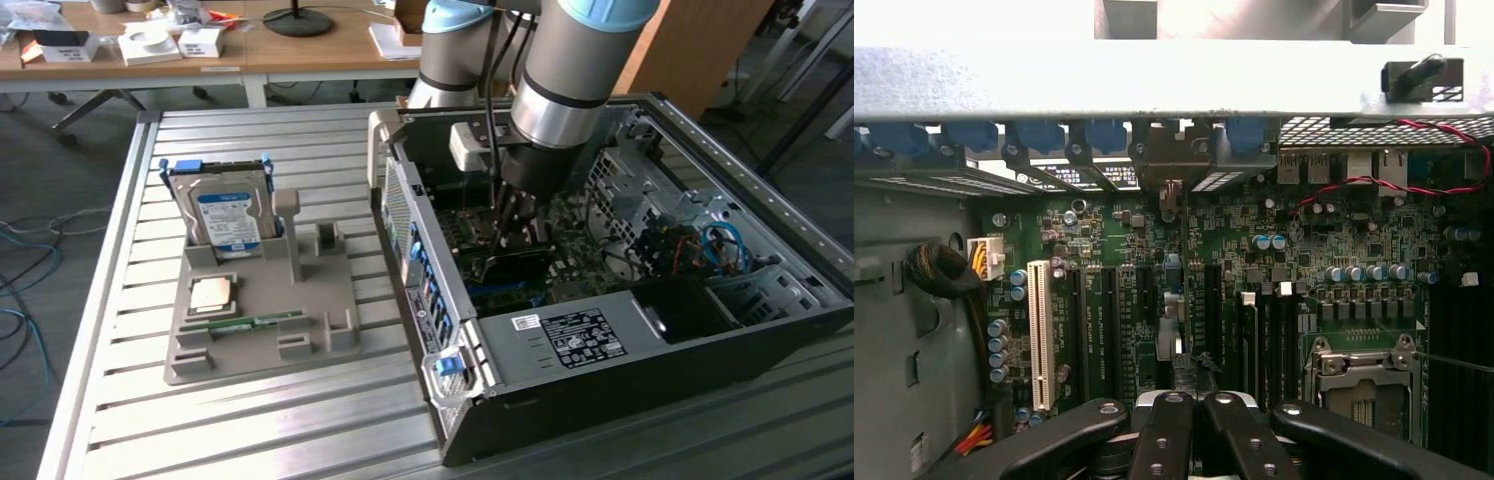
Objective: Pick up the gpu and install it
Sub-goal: 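Press down on the gpu until it lock into place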
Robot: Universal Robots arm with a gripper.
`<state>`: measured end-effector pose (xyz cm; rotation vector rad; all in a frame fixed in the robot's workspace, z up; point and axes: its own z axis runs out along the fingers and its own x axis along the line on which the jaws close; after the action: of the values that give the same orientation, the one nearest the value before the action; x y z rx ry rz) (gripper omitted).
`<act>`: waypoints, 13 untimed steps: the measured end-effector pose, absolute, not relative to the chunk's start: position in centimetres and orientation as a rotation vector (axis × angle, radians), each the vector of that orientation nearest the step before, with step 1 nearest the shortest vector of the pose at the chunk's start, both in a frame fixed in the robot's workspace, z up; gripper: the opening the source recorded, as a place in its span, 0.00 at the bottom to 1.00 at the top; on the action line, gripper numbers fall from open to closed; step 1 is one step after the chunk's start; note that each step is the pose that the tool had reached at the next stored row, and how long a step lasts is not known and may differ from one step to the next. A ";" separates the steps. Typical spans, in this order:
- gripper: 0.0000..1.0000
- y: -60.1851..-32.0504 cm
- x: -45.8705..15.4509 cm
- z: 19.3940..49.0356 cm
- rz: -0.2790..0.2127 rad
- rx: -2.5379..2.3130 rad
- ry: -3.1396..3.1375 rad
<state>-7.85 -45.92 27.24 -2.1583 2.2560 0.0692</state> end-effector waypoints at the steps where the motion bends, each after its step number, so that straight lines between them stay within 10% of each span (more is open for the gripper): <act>1: 0.11 -45.9 -7.9 27.2 0.069 -2.158 2.256; 13: 0.11 -45.9 -7.9 27.0 0.069 -2.158 2.256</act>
<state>-7.87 -45.92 27.02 -2.1581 2.2560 0.0693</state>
